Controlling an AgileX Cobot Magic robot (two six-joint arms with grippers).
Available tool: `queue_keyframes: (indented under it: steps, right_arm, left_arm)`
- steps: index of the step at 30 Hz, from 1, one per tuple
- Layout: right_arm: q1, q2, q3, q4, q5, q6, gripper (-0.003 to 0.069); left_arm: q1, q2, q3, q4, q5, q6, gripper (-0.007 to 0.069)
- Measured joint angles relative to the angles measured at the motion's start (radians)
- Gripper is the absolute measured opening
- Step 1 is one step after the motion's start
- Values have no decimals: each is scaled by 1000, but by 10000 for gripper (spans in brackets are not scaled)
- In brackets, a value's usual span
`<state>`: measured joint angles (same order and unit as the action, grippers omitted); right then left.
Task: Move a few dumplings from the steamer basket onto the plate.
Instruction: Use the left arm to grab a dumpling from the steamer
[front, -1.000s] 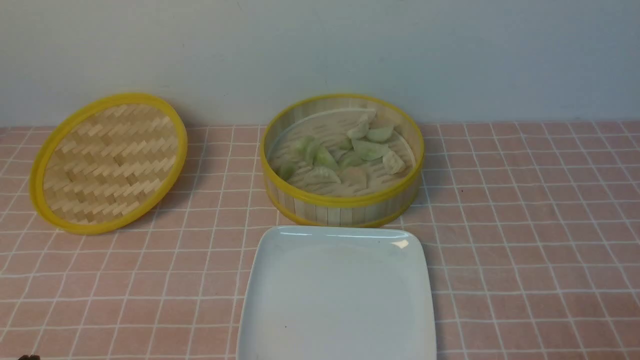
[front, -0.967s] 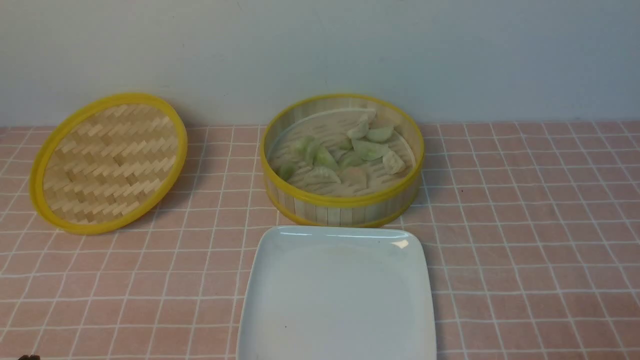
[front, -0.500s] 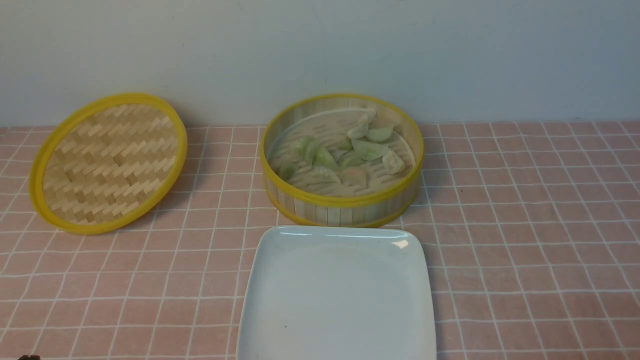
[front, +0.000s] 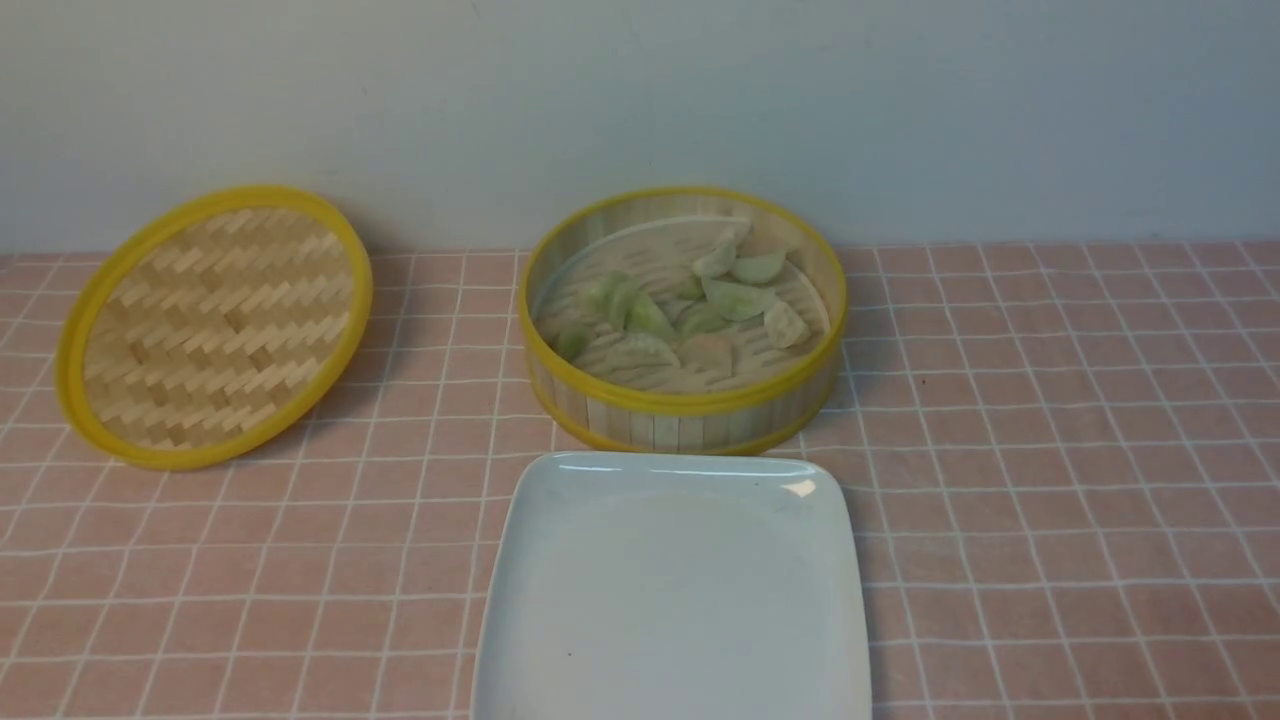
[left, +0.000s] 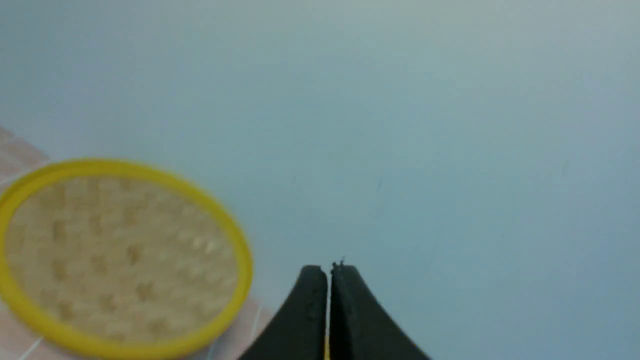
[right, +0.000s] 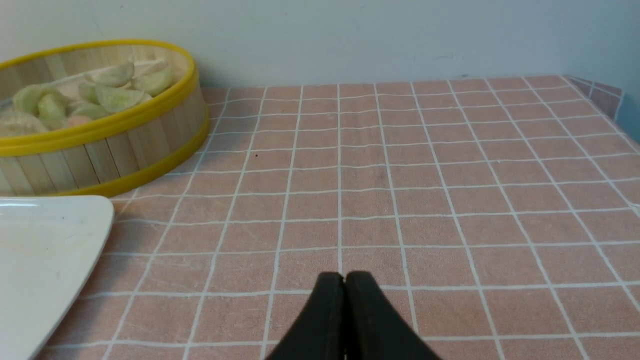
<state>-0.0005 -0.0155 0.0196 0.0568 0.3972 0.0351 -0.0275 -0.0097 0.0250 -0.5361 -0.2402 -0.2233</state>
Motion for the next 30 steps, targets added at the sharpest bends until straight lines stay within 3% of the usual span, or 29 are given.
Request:
queue_keyframes:
  steps: [3,6,8,11,14,17,25,30]
  right_arm:
    - [0,0,0,-1,0,0,-14]
    - [0,0,0,-1,0,0,-14]
    - [0,0,1,17,-9,6,-14]
    - [0,0,9,104,-69,48,-14]
    - [0,0,10,322,-213,142,-14]
    - [0,0,10,499,-327,196,-14]
    - [1,0,10,655,-411,168,-14]
    - [23,55,-159,613,-89,84,-14]
  left_arm:
    - [0,0,-56,7,-16,-11,-6]
    - [0,102,-275,136,123,-11,-6]
    - [0,245,-453,233,369,-11,-6]
    - [0,424,-635,283,600,10,-6]
    - [0,699,-848,303,955,133,-6]
    - [0,942,-970,273,1143,279,-6]
    - [-71,1403,-1142,202,1228,526,-6]
    - [-181,1611,-1342,195,1228,596,-6]
